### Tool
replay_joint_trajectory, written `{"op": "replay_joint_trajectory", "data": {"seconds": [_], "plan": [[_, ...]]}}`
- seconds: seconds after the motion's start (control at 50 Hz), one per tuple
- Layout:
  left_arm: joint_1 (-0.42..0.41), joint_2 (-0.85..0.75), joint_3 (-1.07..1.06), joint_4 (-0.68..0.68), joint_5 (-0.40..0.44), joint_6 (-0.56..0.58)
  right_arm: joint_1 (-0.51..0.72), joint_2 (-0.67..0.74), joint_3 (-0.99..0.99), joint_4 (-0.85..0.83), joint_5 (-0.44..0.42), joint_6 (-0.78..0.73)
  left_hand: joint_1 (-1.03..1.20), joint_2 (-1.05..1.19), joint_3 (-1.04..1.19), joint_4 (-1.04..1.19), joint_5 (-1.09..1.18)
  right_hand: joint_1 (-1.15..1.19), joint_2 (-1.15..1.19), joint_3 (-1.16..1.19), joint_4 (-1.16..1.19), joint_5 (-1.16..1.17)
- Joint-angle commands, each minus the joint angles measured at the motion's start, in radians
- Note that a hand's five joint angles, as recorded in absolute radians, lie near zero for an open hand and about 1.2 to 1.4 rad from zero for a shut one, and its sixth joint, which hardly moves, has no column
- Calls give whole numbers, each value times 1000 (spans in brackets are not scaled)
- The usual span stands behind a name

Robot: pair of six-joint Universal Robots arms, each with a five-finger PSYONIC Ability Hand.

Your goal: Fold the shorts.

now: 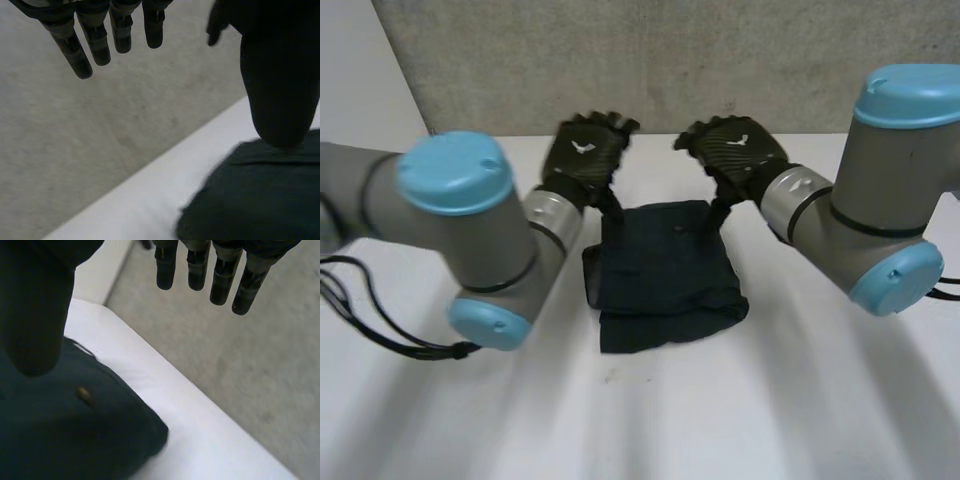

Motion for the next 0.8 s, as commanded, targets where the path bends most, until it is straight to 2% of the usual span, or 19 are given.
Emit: {"op": "replay_joint_trajectory", "data": {"seconds": [0.02, 0.14, 0.24, 0.4, 0.52, 0.58, 0.68, 0.8], "plan": [[-53, -178, 146, -118, 1, -2, -36, 161, -138, 126, 17, 38, 26, 16, 5, 11, -4, -28, -50, -35, -58, -69], [-49, -247, 192, -201, -19, 1, -53, 283, -209, 190, -43, 71, 47, 37, 26, 31, 17, -28, -50, -35, -58, -69], [-41, -261, 181, -267, -74, 31, -55, 324, -218, 209, -96, 69, 47, 37, 26, 31, 17, -28, -50, -35, -58, -69], [-35, -272, 143, -276, -105, 188, -56, 363, -219, 220, -101, 35, 41, 31, 20, 25, 11, -28, -50, -35, -58, -69], [-21, -283, 142, -276, -109, 245, -72, 372, -218, 221, -95, -51, 35, 25, 14, 20, 5, -28, -50, -35, -58, -69], [-21, -274, 142, -277, -103, 240, -86, 350, -213, 221, -95, -75, 35, 25, 14, 20, 5, -28, -50, -35, -58, -69], [-41, -191, 137, -277, -89, 214, -76, 219, -186, 203, -101, -45, 6, -4, -15, -10, -24, -28, -50, -35, -58, -69], [-27, 45, 96, -276, -79, 47, -86, 22, -79, 51, -63, 84, 3, -7, -18, -13, -27, -28, -50, -35, -58, -69]]}}
